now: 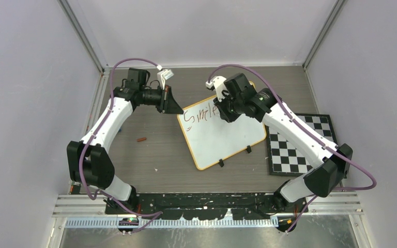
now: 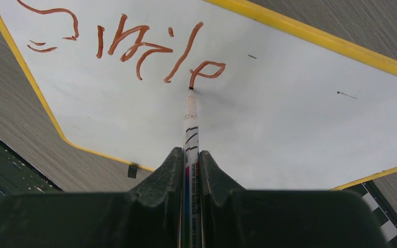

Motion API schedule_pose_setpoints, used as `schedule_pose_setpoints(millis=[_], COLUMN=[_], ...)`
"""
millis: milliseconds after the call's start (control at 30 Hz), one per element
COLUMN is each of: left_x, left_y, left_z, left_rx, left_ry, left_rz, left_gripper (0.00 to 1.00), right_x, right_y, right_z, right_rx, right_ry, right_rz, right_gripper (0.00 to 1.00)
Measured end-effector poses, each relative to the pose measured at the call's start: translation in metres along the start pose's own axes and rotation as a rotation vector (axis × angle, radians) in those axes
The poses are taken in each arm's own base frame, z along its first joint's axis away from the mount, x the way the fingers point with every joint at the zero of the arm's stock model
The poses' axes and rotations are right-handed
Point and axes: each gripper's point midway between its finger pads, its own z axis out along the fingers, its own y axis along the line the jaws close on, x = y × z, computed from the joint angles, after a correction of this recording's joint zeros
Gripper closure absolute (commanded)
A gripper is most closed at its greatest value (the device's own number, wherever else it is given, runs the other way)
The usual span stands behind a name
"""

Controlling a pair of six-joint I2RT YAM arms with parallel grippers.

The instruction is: Write a sentence on the whiteboard

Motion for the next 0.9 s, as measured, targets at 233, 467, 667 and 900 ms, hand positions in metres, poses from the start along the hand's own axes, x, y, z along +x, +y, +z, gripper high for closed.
schedule_pose_setpoints(millis=[233,467,667,900], left_x=[0.0,0.0,0.0,-0.01], left_y=[0.0,-0.001,-0.001,0.005], left_z=[0.0,0.0,-0.001,-0.002], left_rx=[0.001,0.001,-0.002,-0.029], left_ry=[0.002,0.003,0.022,0.067], left_rz=[0.0,0.004,0.024,0.054], left_gripper=[1.0,1.0,1.0,1.0], right_x=[0.011,0.015,0.008,0.002], right_y=[-0.001,-0.013,-0.017,-0.025], right_z=[0.0,-0.004,-0.016,-0.033], right_rx=[0.0,0.018,-0.009,-0.033], right_ry=[0.03,0.043,0.01,-0.04], right_rz=[-0.003,0.014,0.044,0.087], right_gripper=[1.0,1.0,1.0,1.0])
